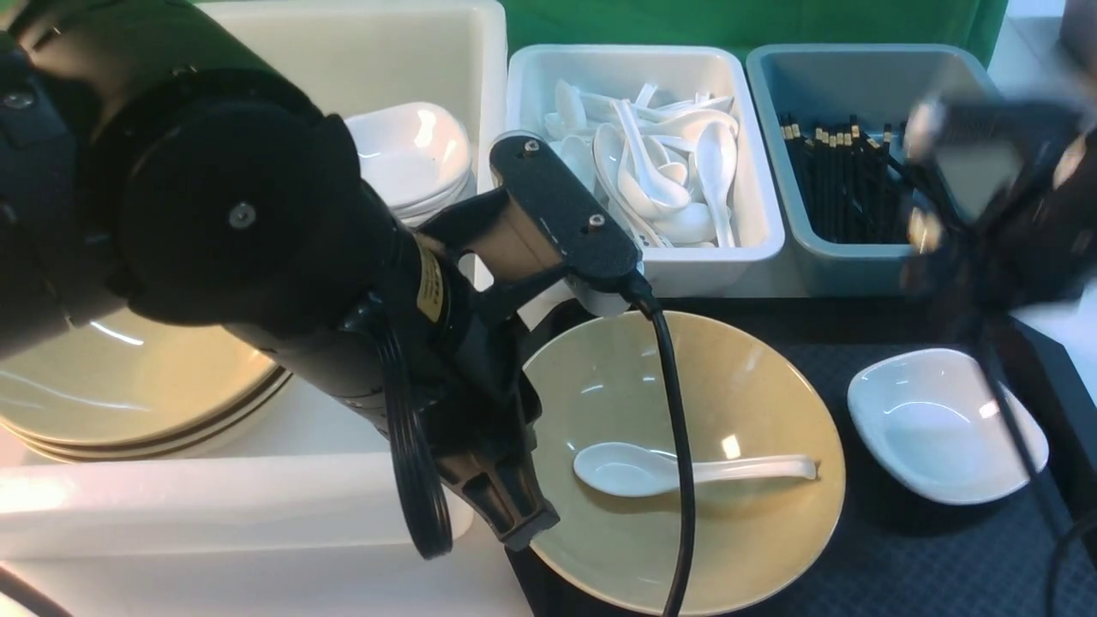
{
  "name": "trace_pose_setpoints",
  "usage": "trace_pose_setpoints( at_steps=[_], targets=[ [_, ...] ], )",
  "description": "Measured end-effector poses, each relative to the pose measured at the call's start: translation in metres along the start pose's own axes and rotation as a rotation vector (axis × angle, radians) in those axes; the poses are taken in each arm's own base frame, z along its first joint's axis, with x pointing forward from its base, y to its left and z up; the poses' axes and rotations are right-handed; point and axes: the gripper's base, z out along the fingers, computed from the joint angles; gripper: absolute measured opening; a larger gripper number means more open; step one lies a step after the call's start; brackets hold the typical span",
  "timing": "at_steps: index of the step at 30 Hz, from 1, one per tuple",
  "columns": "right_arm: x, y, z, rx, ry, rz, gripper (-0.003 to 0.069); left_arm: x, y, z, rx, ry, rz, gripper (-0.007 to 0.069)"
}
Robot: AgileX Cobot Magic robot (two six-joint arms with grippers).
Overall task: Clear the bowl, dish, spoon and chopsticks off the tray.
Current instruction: Use the right arm to put the chopsticks into the small storage box on the right, then use the right arm to grab the soup spoon in the middle
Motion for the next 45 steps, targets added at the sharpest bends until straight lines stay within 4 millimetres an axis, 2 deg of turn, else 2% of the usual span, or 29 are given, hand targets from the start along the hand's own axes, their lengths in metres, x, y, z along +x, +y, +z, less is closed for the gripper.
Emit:
trace_pose_setpoints(
  at_steps=[1,3,5,6,7,9,11,15,20,22,23,25,28,30,32,35,37,38,41,44,45],
  targets=[
    [-0.002,-0.002,-0.002,0.002,-0.013,0.002,0.0154,0.0,0.0,0.0,0.0,-0.002,0.0,-0.0015],
    [-0.024,-0.008,-0.016,0.009,-0.117,0.008,0.0154,-0.003,0.0,0.0,0.002,-0.029,-0.01,-0.0015],
    [-0.055,-0.021,-0.026,0.034,-0.239,0.023,0.0154,-0.007,-0.001,0.0,0.018,-0.077,-0.053,-0.0015],
    [-0.057,-0.022,-0.027,0.035,-0.248,0.026,0.0154,-0.008,-0.002,0.0,0.02,-0.081,-0.057,-0.0015],
    [-0.077,-0.032,-0.027,0.051,-0.309,0.042,0.0154,-0.01,-0.002,0.0,0.031,-0.106,-0.092,-0.0015],
    [-0.1,-0.04,-0.023,0.061,-0.374,0.067,0.0154,-0.012,-0.002,0.0,0.031,-0.131,-0.11,-0.0015],
    [-0.121,-0.047,-0.011,0.064,-0.422,0.095,0.0154,-0.015,-0.002,-0.001,0.03,-0.159,-0.119,-0.0015],
    [-0.155,-0.057,0.029,0.058,-0.475,0.154,0.0154,-0.017,-0.001,-0.001,0.028,-0.182,-0.125,-0.0015],
    [-0.176,-0.064,0.086,0.047,-0.466,0.21,0.0172,-0.015,-0.002,-0.001,0.033,-0.164,-0.126,-0.0015],
    [-0.176,-0.067,0.112,0.049,-0.413,0.223,0.0203,-0.014,-0.002,-0.001,0.035,-0.152,-0.128,-0.0015],
    [-0.176,-0.068,0.117,0.05,-0.396,0.226,0.0219,-0.014,-0.002,-0.001,0.035,-0.15,-0.128,-0.0015],
    [-0.166,-0.069,0.139,0.059,-0.258,0.235,0.0292,-0.014,-0.002,-0.001,0.036,-0.146,-0.131,-0.0015],
    [-0.152,-0.068,0.145,0.063,-0.098,0.199,0.036,-0.012,-0.002,0.0,0.036,-0.13,-0.137,-0.0015],
    [-0.145,-0.065,0.142,0.039,-0.002,0.136,0.0377,-0.009,0.002,0.0,0.032,-0.101,-0.154,-0.0015],
    [-0.14,-0.058,0.131,-0.025,0.051,0.038,0.0386,-0.001,0.014,0.0,0.015,-0.046,-0.199,-0.0015],
    [-0.139,-0.047,0.108,-0.081,0.034,-0.035,0.0386,0.01,0.031,-0.007,-0.011,-0.017,-0.267,-0.0015],
    [-0.133,-0.03,0.078,-0.123,0.008,-0.11,0.0386,0.022,0.05,-0.021,-0.048,-0.027,-0.337,-0.0015],
    [-0.127,-0.017,0.06,-0.138,-0.005,-0.166,0.0386,0.028,0.055,-0.03,-0.061,-0.043,-0.351,-0.0015],
    [-0.107,0.015,0.021,-0.177,-0.025,-0.321,0.0386,0.043,0.061,-0.05,-0.087,-0.088,-0.381,-0.0015],
    [-0.068,0.055,0.003,-0.246,0.02,-0.509,0.0387,0.055,0.055,-0.062,-0.083,-0.114,-0.368,-0.0015],
    [-0.065,0.06,0.0,-0.254,0.018,-0.536,0.0387,0.057,0.054,-0.062,-0.079,-0.115,-0.366,-0.0015]
  ],
)
